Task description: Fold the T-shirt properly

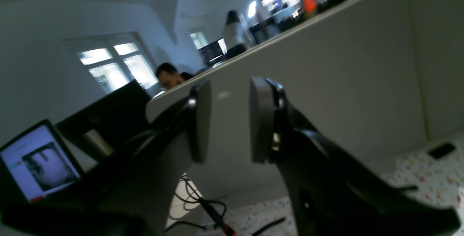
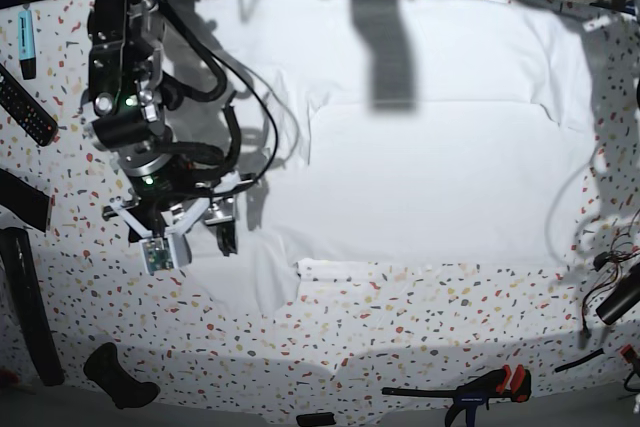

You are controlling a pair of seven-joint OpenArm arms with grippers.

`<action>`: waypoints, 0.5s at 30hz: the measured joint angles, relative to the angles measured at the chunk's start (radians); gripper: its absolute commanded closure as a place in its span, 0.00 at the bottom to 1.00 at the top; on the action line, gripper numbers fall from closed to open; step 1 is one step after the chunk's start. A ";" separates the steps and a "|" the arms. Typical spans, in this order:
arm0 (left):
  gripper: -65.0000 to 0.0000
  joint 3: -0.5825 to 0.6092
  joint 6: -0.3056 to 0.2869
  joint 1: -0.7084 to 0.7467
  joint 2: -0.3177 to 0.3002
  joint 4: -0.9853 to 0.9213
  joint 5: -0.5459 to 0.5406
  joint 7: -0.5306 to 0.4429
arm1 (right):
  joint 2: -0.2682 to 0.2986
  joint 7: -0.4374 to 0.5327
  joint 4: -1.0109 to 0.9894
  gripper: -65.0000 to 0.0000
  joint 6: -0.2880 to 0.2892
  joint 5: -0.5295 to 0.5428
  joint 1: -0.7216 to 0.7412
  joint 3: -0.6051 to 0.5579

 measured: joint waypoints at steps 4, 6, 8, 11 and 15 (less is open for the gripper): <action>0.74 0.000 -0.017 -0.079 -0.002 -0.217 -0.009 0.008 | -0.032 -0.031 0.000 0.48 0.046 0.000 -0.002 0.002; 0.74 -0.002 -0.081 -0.126 -0.002 -0.369 -0.017 0.008 | -0.039 -0.053 0.000 0.48 0.066 -0.002 0.000 0.003; 0.74 -0.001 -0.155 -0.180 -0.002 -0.536 -0.038 -0.002 | -0.039 -0.057 0.000 0.48 0.087 0.000 0.000 0.002; 0.70 -0.002 -0.288 -0.265 -0.002 -0.801 -0.075 -0.007 | -0.039 -0.059 0.000 0.48 0.089 0.000 0.000 0.003; 0.61 -0.001 -0.417 -0.367 -0.002 -1.173 -0.110 -0.018 | -0.039 -0.070 0.000 0.48 0.089 -0.002 0.000 0.003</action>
